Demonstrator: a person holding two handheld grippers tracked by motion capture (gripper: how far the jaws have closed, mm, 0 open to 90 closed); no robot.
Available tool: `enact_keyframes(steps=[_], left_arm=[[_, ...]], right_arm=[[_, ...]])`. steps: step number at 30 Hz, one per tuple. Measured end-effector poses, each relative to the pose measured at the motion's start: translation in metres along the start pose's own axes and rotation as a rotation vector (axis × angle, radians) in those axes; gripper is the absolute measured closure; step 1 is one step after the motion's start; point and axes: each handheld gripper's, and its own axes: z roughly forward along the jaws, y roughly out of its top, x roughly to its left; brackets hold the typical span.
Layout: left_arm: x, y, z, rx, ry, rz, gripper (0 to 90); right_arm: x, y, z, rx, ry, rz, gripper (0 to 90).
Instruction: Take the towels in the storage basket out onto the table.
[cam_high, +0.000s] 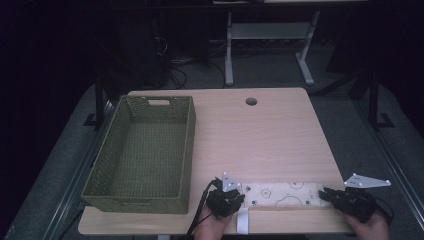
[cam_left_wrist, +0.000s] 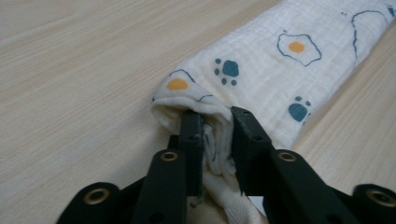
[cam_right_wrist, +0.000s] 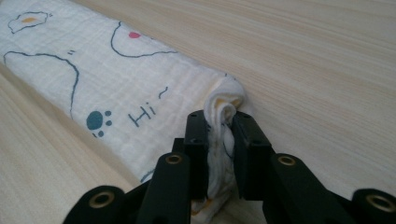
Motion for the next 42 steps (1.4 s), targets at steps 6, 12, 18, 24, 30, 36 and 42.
enact_keyframes(steps=[6,12,18,24,30,36,42], left_arm=[[0.004,-0.002,-0.001,-0.020,-0.024,-0.049,80.6],[0.005,-0.003,-0.003,-0.032,-0.001,-0.059,78.4],[0.005,-0.003,-0.002,-0.031,0.055,-0.052,58.6],[0.000,0.001,0.002,-0.022,0.042,-0.030,66.5],[0.005,0.000,0.004,-0.034,-0.017,-0.085,81.3],[0.011,0.001,-0.011,-0.074,-0.048,-0.136,82.4],[0.009,0.005,-0.031,-0.134,-0.079,-0.154,82.4]], right_arm=[[-0.003,0.000,0.000,-0.001,0.020,0.010,80.6],[-0.005,0.000,-0.001,-0.005,0.033,0.023,81.2],[-0.003,-0.001,-0.001,-0.007,0.030,0.015,80.9],[-0.002,-0.002,0.000,-0.016,0.032,0.017,80.7],[-0.004,-0.001,0.002,-0.016,0.063,0.042,81.3],[-0.012,0.011,-0.004,-0.048,0.118,0.073,81.9],[-0.013,0.035,-0.009,-0.079,0.157,0.063,81.9]])
